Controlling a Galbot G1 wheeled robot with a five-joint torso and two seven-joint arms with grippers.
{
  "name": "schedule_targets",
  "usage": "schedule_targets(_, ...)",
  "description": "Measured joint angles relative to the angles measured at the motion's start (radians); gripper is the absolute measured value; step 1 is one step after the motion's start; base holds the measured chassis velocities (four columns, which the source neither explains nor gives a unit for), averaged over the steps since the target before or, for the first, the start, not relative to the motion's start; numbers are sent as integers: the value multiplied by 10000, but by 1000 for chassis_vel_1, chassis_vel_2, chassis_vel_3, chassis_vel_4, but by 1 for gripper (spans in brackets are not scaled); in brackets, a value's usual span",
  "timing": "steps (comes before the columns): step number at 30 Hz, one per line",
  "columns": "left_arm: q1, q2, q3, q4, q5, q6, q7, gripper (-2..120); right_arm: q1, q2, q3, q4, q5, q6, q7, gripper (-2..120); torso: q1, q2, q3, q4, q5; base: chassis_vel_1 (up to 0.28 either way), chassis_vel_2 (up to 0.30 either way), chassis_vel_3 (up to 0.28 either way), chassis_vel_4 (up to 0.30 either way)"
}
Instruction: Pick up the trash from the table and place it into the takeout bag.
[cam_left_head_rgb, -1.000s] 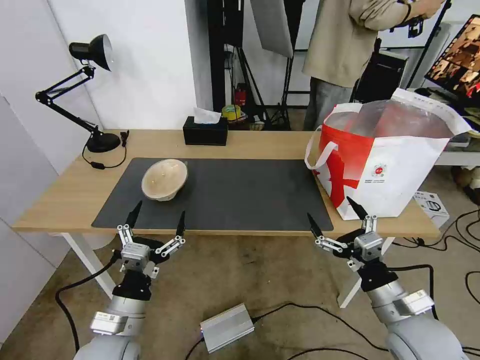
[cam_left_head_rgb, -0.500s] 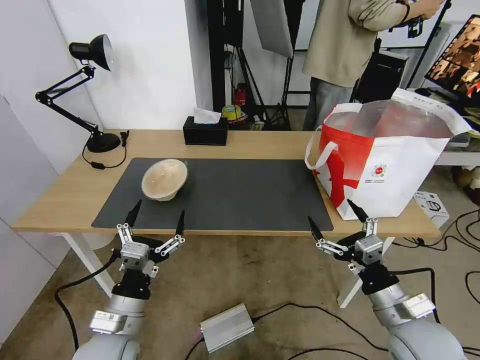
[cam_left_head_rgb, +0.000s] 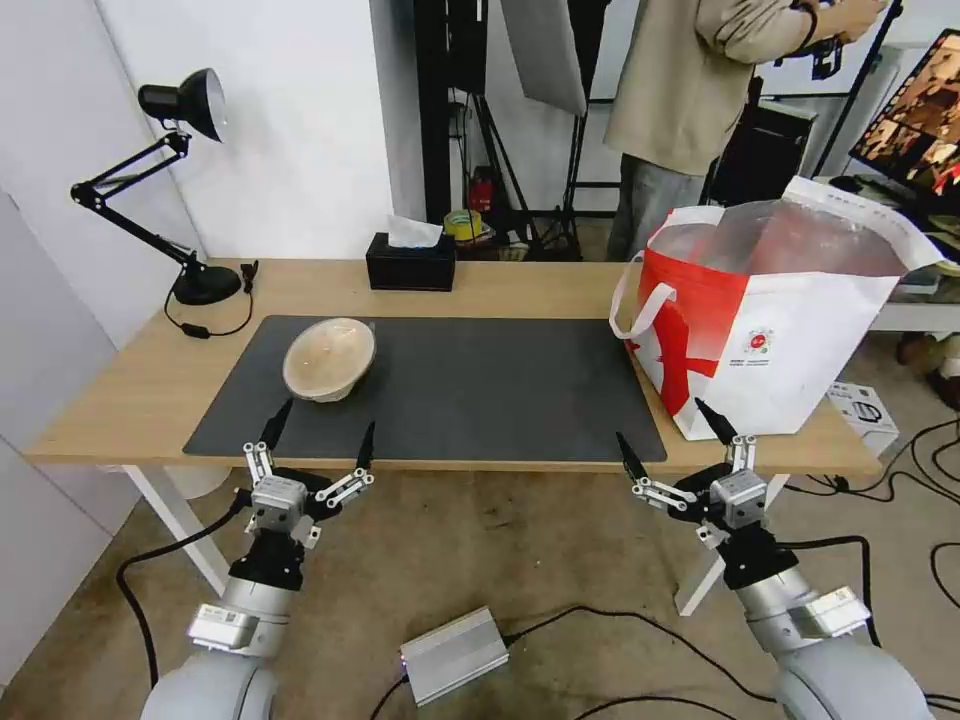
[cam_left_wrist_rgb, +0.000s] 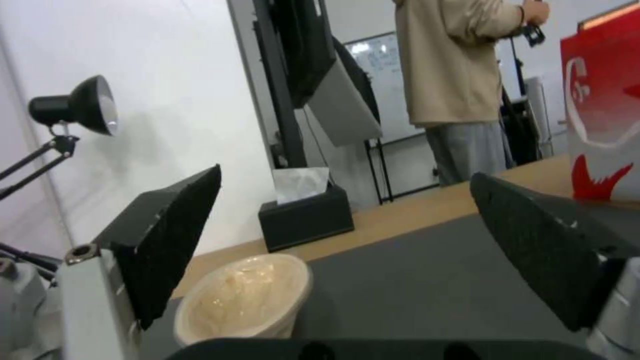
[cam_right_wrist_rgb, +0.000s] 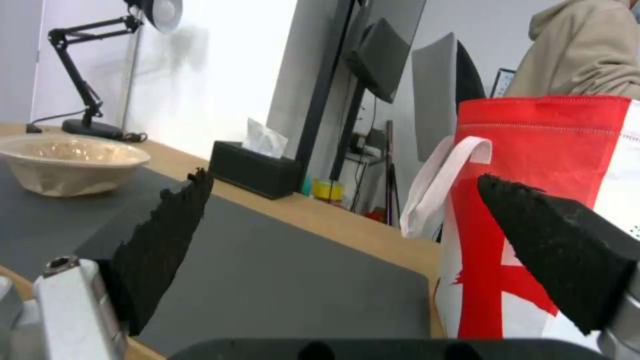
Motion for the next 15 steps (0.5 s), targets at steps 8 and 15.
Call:
schedule_targets(8, -502, 1104, -52, 158, -306, 681, -51, 100, 3, 0, -4, 0, 1, 0, 7, 100, 0, 0, 1, 1, 1, 0, 0, 0, 0)
schedule_targets(15, -1164, 2296, 9, 578, -536, 1227, -79, 100, 6, 0, -8, -1, 2, -1, 12, 100, 0, 0, 0, 0, 0, 0, 0, 0, 0)
